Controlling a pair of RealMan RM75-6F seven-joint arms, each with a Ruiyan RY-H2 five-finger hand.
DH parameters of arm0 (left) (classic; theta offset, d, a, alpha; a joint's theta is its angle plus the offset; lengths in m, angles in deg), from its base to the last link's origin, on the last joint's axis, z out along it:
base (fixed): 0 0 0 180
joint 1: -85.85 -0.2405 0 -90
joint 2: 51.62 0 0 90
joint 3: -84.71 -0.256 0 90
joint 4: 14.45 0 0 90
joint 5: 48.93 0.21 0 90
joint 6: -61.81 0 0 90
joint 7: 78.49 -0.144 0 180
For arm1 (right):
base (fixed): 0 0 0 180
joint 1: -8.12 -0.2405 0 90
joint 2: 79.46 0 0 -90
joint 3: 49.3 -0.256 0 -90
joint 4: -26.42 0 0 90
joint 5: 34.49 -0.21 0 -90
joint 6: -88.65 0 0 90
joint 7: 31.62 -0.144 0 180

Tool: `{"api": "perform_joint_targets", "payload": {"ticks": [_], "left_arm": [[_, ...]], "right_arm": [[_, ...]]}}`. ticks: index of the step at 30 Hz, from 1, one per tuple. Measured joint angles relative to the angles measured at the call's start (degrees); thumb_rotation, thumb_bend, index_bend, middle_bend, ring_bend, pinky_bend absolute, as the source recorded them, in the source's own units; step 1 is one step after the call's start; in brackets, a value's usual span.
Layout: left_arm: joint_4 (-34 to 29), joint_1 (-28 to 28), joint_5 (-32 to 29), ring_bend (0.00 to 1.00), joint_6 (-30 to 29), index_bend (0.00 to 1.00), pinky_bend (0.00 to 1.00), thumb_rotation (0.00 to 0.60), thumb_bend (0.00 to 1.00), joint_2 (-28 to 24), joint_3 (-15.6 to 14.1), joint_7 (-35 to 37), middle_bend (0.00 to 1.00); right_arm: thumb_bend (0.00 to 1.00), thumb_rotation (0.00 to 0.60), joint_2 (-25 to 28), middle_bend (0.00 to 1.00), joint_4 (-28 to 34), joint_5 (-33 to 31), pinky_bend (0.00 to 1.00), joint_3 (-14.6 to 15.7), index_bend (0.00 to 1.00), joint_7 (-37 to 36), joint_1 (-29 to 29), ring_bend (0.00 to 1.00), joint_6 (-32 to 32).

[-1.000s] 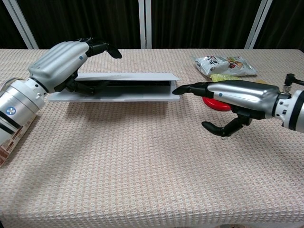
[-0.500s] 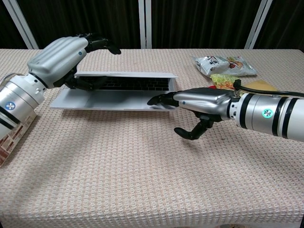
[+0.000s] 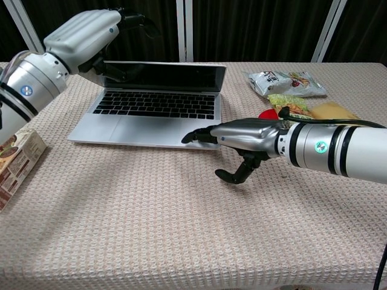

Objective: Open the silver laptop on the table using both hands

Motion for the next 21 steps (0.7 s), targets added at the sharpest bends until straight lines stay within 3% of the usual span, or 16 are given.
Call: {"api": "perform_joint_targets", "payload": {"ticks": [12,21], "left_arm": [[3.7,7.7,-4.9,0.12,8.3,0.25,0.11,0.6,0.59,-1.6,4.9,-1.3,0.24],[5.8,12.2,-10.2,0.11,15.1,0.24,0.11,0.6,0.52,-2.5,8.2,-2.4,0.23]], "right_arm": [[0.53,0.6,-0.2,0.02,0.1,-3.3,0.0,-0.3,0.0,1.6,-1.9,0.0,0.7],[0.53,0.6,-0.3,0.02,0.1,-5.0,0.0,-0.2,0.0,2.7,-3.1,0.0,1.0]]}}
